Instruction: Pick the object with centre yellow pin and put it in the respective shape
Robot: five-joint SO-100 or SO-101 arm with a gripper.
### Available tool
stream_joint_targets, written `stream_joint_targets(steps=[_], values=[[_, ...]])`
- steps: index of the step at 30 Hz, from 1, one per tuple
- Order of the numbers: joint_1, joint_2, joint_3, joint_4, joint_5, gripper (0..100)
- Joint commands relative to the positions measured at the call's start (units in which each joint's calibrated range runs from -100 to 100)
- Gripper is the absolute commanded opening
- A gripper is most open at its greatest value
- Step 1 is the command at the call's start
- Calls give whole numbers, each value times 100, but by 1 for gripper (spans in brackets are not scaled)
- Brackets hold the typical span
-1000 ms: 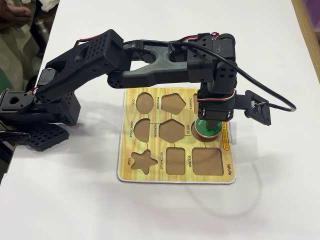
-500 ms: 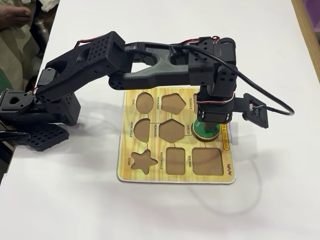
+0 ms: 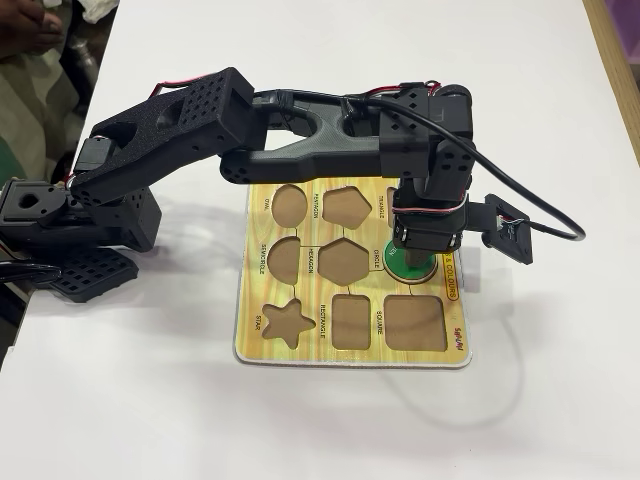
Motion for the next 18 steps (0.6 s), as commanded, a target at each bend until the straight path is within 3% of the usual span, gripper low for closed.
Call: stream_joint_targets(steps=[1,13,18], values=[[63,-67,-189,-166,62,2],[83,-67,-216,-227,68,2],[83,-75,-216,-227,68,7]])
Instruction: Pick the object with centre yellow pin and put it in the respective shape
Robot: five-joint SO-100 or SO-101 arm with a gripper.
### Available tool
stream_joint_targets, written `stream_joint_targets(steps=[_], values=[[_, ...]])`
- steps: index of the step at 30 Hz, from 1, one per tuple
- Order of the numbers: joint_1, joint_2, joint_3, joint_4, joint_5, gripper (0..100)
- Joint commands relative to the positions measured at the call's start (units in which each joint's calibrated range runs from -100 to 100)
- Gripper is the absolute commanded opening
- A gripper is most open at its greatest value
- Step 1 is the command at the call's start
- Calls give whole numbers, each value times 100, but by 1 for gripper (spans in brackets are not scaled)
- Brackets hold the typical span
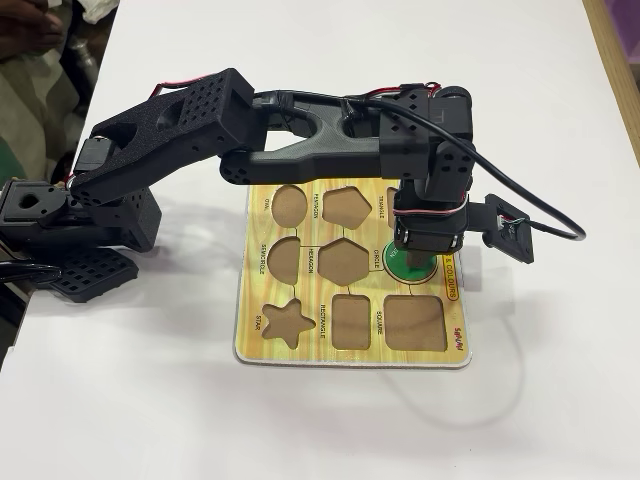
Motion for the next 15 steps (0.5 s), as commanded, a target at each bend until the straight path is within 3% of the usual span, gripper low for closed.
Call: stream_joint_targets(steps=[1,8,13,15], values=[[64,-75,-216,-98,5,7],[44,-159,-171,-98,-37,8],[35,-268,-207,-98,10,17],[35,-452,-126,-98,10,16]])
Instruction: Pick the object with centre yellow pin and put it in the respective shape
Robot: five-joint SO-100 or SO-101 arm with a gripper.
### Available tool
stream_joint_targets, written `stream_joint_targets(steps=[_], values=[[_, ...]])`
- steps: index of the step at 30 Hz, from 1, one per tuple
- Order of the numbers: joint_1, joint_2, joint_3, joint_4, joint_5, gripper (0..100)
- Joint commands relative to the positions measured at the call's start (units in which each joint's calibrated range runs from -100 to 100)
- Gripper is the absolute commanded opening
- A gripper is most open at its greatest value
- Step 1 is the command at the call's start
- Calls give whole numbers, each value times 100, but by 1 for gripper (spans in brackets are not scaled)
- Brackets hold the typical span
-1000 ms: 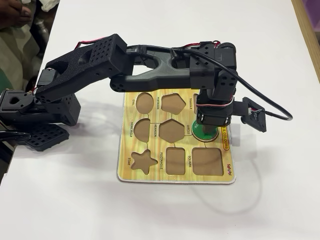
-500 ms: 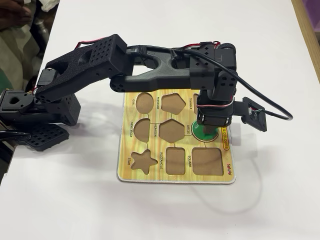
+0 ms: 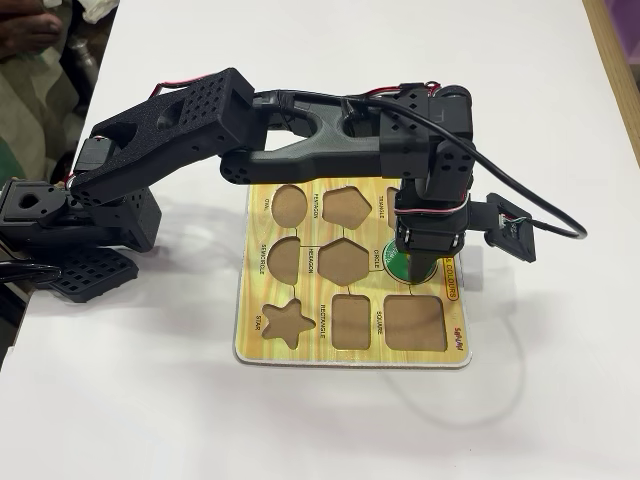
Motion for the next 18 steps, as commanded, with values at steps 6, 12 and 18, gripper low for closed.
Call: stream_joint_targets(steps=[6,12,18], values=[[15,-845,-126,-47,-31,17],[-44,-1355,-126,-38,-37,17],[-54,-1824,-99,57,-37,17]])
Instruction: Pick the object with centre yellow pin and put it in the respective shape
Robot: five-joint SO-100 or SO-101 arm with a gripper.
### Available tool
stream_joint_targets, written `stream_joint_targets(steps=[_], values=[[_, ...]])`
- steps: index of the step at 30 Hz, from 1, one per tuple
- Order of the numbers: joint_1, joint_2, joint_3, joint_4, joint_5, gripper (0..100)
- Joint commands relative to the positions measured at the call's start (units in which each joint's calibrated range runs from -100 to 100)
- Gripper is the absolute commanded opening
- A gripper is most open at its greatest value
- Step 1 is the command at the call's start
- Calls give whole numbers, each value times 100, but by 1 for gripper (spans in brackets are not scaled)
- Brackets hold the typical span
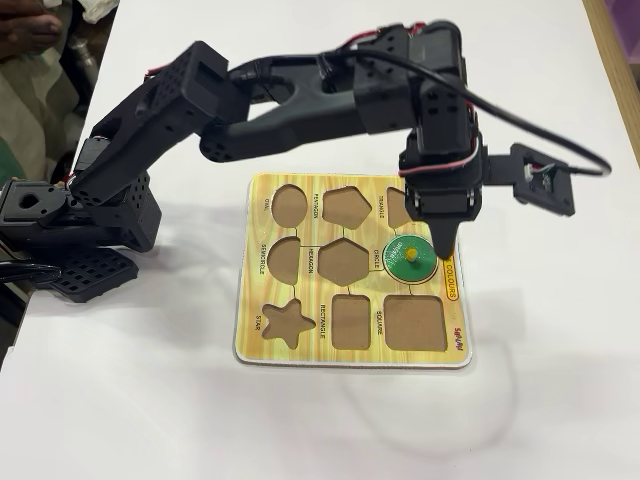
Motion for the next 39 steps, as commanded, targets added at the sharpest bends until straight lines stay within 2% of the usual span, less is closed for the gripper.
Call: stream_joint_targets(steps=[1,19,39], values=[[-63,-688,-27,48,-11,17],[-63,-2956,3309,48,0,16],[-54,-6454,6987,-47,-11,16]])
